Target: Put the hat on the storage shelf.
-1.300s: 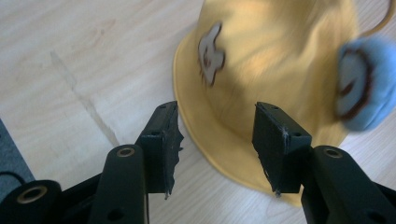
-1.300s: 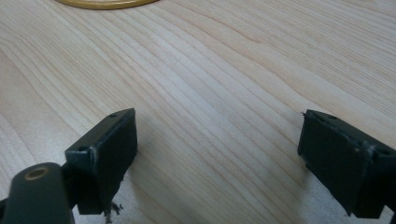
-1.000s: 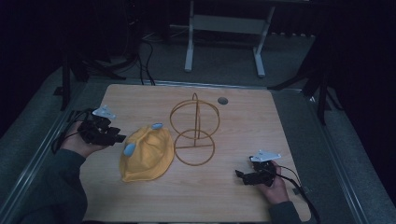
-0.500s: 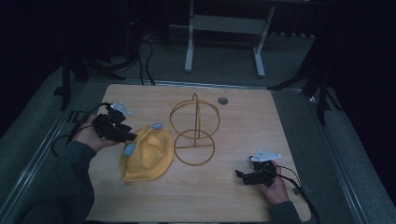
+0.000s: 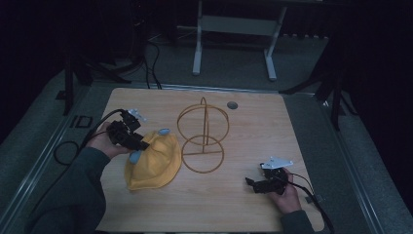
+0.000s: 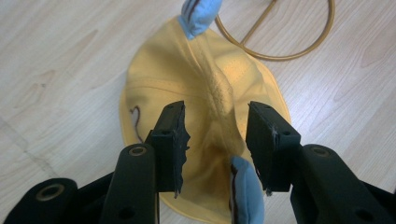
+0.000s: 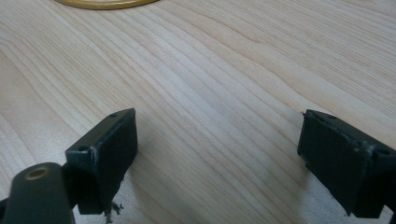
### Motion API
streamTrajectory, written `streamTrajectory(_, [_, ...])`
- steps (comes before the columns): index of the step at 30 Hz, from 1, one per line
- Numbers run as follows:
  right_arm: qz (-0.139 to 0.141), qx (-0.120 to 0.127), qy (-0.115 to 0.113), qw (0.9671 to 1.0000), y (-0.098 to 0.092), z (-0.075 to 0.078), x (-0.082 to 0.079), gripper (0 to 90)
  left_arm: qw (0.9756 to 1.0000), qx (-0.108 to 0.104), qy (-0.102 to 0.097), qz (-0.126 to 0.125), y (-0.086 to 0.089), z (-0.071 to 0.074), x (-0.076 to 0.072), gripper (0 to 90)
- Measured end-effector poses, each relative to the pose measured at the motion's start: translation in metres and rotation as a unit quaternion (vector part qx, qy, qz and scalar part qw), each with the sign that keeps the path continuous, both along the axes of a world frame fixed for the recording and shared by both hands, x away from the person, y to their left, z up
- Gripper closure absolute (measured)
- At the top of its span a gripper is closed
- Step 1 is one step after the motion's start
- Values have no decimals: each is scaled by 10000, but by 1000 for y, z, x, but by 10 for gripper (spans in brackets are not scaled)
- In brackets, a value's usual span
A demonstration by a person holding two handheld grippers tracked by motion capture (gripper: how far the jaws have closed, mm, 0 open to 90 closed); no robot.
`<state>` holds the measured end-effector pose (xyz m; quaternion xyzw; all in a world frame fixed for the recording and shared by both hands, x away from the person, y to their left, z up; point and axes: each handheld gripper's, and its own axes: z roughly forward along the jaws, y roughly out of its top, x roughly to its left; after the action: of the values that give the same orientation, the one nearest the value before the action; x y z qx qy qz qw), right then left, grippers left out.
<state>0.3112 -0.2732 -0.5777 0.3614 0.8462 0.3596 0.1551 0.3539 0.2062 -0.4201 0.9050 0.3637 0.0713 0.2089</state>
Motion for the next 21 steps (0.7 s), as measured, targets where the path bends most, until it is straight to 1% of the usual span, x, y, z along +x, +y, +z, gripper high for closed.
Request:
streamTrajectory(1, [0, 0, 1, 10000, 0, 0, 0, 119, 10000, 59, 18, -36, -4, -3, 1, 573])
streamTrajectory(3, [1, 1, 0, 10000, 0, 0, 0, 119, 9999, 93, 48, -63, -5, -4, 1, 573])
streamTrajectory(5, [1, 0, 1, 10000, 0, 0, 0, 119, 9996, 218, 129, -82, -10, -8, 4, 573])
streamTrajectory(8, [0, 0, 0, 10000, 0, 0, 0, 119, 9996, 243, 164, -63, -11, -9, 6, 578])
streamTrajectory(9, [0, 0, 2, 10000, 0, 0, 0, 119, 9993, 306, 205, -62, -12, -9, 9, 580])
streamTrajectory(12, [0, 1, 1, 10000, 0, 0, 0, 119, 9990, 360, 246, -43, -13, -9, 12, 588])
streamTrajectory(13, [0, 1, 1, 10000, 0, 0, 0, 119, 9988, 388, 290, -32, -14, -9, 13, 588])
streamTrajectory(14, [0, -1, 0, 10000, 0, 0, 0, 119, 9982, 461, 382, -16, -15, -9, 16, 591])
streamTrajectory(15, [0, -1, 0, 10000, 0, 0, 0, 119, 9982, 461, 382, -16, -15, -9, 16, 591])
streamTrajectory(16, [-1, 0, 1, 10000, 0, 0, 0, 119, 9973, 525, 511, -16, -16, -10, 20, 591])
streamTrajectory(17, [0, 1, 1, 10000, 0, 0, 0, 119, 9969, 567, 551, -13, -17, -10, 21, 591])
streamTrajectory(18, [1, 1, 1, 10000, 0, 0, 0, 119, 9969, 567, 551, -13, -17, -10, 21, 591])
streamTrajectory(19, [0, -1, 1, 10000, 0, 0, 0, 119, 9964, 579, 624, 27, -19, -11, 24, 591])
streamTrajectory(20, [0, -1, 1, 10000, 0, 0, 0, 119, 9964, 579, 624, 27, -19, -11, 24, 591])
streamTrajectory(21, [1, 0, 1, 10000, 0, 0, 0, 119, 9955, 649, 682, 71, -21, -13, 27, 591])
